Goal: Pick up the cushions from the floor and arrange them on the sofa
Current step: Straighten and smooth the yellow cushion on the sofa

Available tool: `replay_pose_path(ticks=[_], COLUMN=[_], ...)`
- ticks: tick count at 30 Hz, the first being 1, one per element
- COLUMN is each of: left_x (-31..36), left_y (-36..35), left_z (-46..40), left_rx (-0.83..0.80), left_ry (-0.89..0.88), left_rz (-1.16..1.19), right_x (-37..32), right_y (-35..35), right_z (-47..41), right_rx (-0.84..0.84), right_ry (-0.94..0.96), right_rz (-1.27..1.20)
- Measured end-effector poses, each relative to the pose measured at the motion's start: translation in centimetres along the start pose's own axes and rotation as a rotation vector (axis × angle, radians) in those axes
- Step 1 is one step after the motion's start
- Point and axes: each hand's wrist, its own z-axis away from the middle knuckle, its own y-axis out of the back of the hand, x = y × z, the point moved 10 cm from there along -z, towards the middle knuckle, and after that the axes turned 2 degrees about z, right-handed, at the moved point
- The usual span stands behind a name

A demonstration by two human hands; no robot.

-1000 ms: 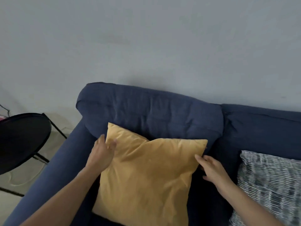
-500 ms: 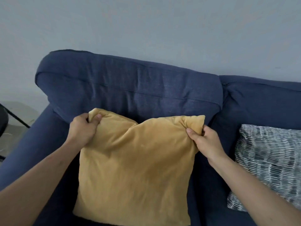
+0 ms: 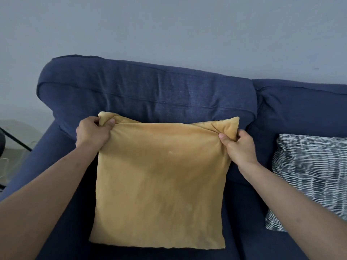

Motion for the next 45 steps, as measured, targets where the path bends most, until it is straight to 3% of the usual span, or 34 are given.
replay_pose_path(ticks=[2,3,5,8,10,16,19,23,26,30,35,41,43,45], left_x=[0.0,0.5,3.1,7.4,7.6,2.0,-1.1,-3.5,-2.2,-2.6,-9.5,-16.8,-16.3,-14.5], left_y=[0.7,1.1,1.2,-4.2,-8.2,-9.6,-6.6,-1.8,-2.2,-9.1,-9.0,-4.1,-3.6,-4.9], left_z=[1.2,2.6,6.8,14.6,17.2,12.1,8.0,7.2,13.5,21.9,16.7,12.9,15.2,18.7], left_rx=[0.045,0.101,0.230,0.152,0.034,-0.025,0.032,0.124,0.199,0.066,0.136,0.172,0.199,0.201], left_ry=[0.006,-0.041,-0.314,-0.839,-0.964,-0.918,-0.765,-0.531,-0.676,-0.906,-0.659,-0.289,-0.304,-0.406], left_rz=[0.001,-0.045,-0.145,-0.193,-0.229,-0.501,-0.540,-0.368,-0.294,-0.273,-0.329,-0.071,-0.027,-0.005], right_x=[-0.5,-1.6,-5.4,-8.5,-7.8,-3.3,-2.6,-1.8,-1.2,2.8,6.4,8.9,8.6,8.6], right_y=[1.1,1.6,0.0,-8.8,-13.2,-12.5,-9.0,-5.3,-7.9,-16.1,-14.2,-8.7,-9.7,-13.1], right_z=[1.9,3.6,8.6,15.3,16.8,11.0,7.7,8.5,15.3,23.7,19.0,16.9,19.5,23.6], right_rx=[0.123,0.210,0.306,0.102,0.015,0.105,0.200,0.275,0.226,0.003,0.173,0.289,0.241,0.115], right_ry=[0.020,0.113,0.458,0.952,1.067,0.998,0.876,0.731,0.876,1.105,0.966,0.728,0.757,0.903], right_rz=[0.016,0.079,0.297,0.602,0.737,0.980,0.993,0.749,0.641,0.739,0.844,0.736,0.680,0.662])
